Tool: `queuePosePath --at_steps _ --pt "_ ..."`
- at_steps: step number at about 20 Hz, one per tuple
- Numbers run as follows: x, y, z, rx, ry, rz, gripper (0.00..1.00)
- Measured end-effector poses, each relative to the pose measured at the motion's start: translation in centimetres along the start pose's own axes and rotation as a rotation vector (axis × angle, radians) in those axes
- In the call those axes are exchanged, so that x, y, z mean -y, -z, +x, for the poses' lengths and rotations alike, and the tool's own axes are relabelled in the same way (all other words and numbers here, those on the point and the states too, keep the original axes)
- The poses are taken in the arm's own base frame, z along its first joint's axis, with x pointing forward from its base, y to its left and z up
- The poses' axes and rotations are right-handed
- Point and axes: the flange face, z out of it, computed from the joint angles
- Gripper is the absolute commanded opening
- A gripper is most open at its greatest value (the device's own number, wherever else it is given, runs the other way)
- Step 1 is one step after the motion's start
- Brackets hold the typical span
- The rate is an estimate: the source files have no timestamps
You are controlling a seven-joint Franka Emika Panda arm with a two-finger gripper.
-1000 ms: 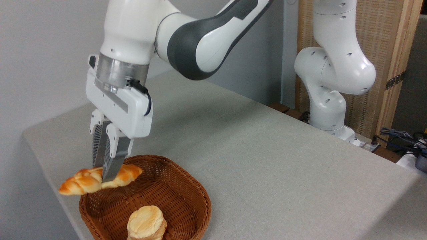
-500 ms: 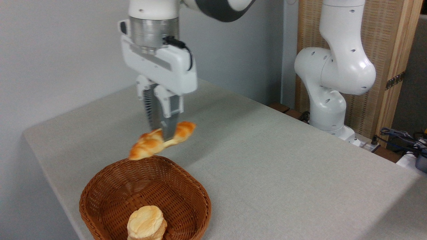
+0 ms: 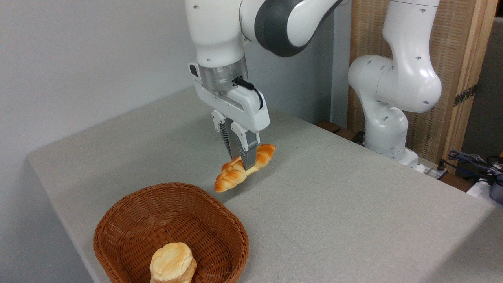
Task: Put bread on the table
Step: 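Lift the braided roll out of the basket and carry it over the table, then lower the roll onto the table and open the gripper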
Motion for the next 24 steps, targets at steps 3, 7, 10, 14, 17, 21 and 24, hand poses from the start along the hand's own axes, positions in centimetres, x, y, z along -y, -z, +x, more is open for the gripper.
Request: queuePosePath --at_steps 3,7,10,14,17,21,24 --pt "-0.74 -0.67 0.32 0.012 -0.017 -0.008 1.00" --pt "-1.26 -0.91 0.74 0.016 -0.031 -0.010 1.00" --pt "-1.32 -1.00 0.81 0.018 -0.033 -0.011 1.00" --pt "-1.32 -1.03 0.82 0.018 -0.033 -0.012 1.00" --pt "-1.31 -1.05 0.83 0.019 -0.033 -0.012 1.00" --pt "-1.31 -1.05 0.83 0.019 -0.033 -0.012 1.00" --pt "-1.30 -1.02 0.83 0.018 -0.033 -0.011 1.00"
